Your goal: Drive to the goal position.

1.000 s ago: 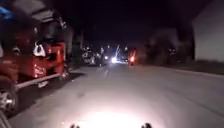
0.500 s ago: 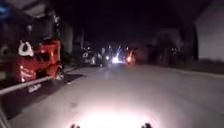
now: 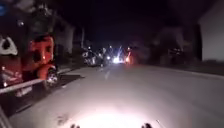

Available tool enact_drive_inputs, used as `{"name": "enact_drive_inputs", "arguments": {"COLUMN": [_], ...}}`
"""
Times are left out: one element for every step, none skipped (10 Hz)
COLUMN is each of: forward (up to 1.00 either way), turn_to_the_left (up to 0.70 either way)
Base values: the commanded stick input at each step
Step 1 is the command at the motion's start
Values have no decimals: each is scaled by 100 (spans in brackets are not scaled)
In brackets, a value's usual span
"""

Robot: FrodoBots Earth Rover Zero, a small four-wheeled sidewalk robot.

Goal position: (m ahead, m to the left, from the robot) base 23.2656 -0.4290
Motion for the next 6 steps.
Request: {"name": "enact_drive_inputs", "arguments": {"forward": [70, 70, 70, 70, 70, 70], "turn_to_the_left": [0, 0, 0, 0, 0, 0]}}
